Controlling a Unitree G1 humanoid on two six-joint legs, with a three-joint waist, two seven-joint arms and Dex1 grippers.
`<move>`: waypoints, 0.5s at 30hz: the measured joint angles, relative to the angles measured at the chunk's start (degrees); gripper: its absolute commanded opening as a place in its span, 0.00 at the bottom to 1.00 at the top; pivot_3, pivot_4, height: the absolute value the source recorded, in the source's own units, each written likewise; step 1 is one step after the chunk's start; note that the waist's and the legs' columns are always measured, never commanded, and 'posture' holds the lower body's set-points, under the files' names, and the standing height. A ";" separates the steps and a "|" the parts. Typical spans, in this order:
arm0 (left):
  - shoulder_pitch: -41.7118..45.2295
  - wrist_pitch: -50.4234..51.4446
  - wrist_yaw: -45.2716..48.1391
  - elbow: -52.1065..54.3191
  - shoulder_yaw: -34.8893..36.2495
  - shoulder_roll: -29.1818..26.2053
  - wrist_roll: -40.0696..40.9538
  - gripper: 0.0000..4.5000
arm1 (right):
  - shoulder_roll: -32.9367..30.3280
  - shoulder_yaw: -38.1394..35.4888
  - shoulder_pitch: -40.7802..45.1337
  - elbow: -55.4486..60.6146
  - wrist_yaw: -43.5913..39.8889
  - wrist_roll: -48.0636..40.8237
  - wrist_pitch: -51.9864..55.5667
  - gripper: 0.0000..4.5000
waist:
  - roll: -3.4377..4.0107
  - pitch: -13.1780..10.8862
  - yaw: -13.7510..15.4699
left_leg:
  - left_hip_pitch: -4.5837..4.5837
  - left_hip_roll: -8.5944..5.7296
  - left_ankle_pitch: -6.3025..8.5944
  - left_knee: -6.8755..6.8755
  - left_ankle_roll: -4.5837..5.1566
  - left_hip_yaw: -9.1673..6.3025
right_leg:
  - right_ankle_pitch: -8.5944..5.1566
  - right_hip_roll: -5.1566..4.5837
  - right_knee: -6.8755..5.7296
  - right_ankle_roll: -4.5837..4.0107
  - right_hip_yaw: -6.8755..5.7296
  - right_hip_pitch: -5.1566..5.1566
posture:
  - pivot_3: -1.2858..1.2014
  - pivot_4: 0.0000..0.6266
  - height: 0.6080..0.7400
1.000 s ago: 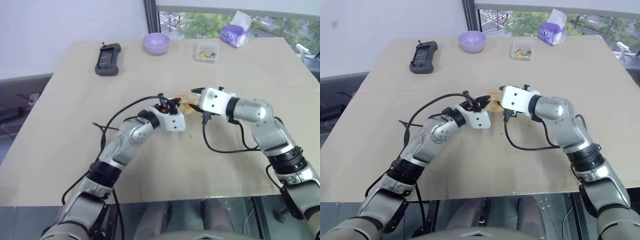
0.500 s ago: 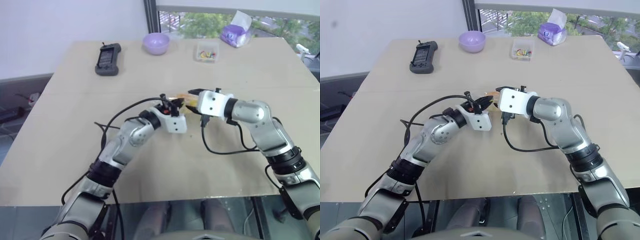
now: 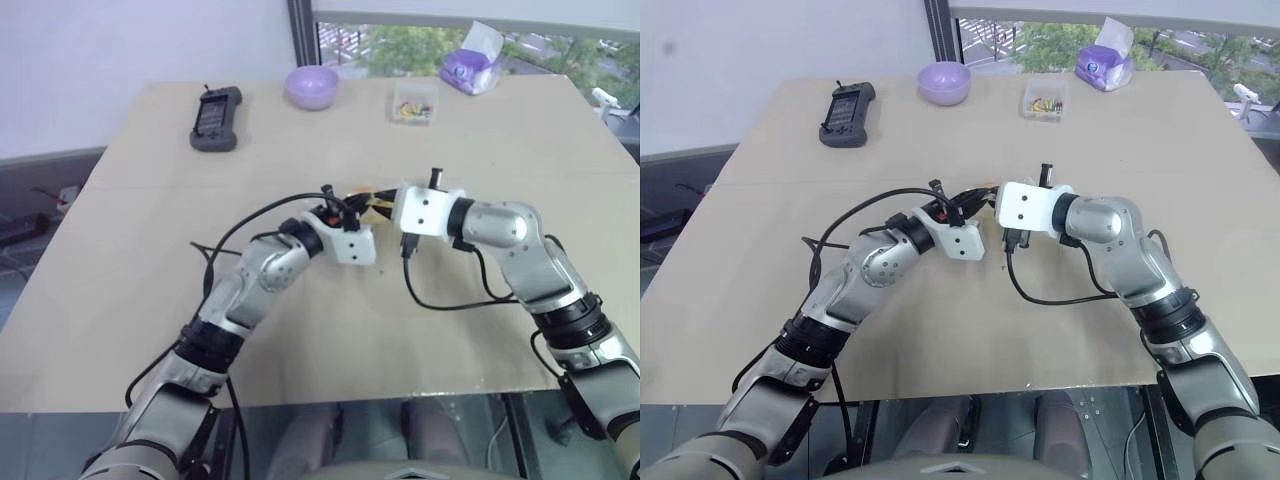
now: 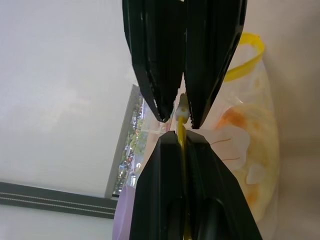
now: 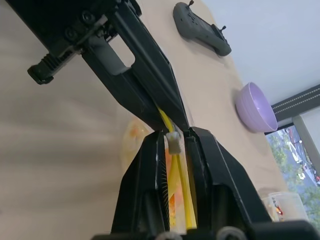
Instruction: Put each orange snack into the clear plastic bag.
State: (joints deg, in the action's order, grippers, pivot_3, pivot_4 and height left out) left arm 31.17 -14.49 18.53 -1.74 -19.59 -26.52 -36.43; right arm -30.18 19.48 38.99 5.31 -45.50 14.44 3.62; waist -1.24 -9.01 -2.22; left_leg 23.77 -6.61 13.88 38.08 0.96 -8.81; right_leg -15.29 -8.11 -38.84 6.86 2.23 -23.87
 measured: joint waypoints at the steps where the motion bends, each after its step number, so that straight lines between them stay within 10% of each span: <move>1: 0.00 0.00 0.00 0.00 0.00 0.00 0.03 0.00 | 0.00 0.00 0.00 -0.10 0.00 0.06 0.00 0.14 | 0.00 0.00 0.00 | 0.00 0.00 0.00 0.00 0.00 0.00 | 0.00 0.00 0.00 0.00 0.00 0.00 | 0.52 0.24 1.00; 12: 0.00 -0.01 0.00 0.00 0.00 0.00 0.09 0.00 | 0.00 0.00 0.00 -0.80 0.01 0.67 -0.10 0.14 | 0.00 0.00 0.00 | 0.00 0.00 0.00 0.00 0.00 0.00 | 0.00 0.00 0.00 0.00 0.00 0.00 | 0.52 0.24 1.00; 15: 0.00 -0.01 0.00 0.00 0.00 0.00 0.09 0.00 | 0.00 -0.01 0.00 -0.80 0.00 0.68 -0.10 0.01 | 0.00 0.00 0.00 | 0.00 0.00 0.00 0.00 0.00 0.00 | 0.00 0.00 0.00 0.00 0.00 0.00 | 0.52 0.24 1.00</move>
State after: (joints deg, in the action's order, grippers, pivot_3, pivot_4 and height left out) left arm 31.17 -14.50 18.53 -1.74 -19.59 -26.53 -36.33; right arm -30.18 19.47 38.99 4.51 -45.50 15.11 3.53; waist -1.24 -9.02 -2.21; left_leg 23.77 -6.62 13.88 38.08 0.96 -8.81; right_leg -15.30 -8.11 -38.84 6.86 2.23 -23.87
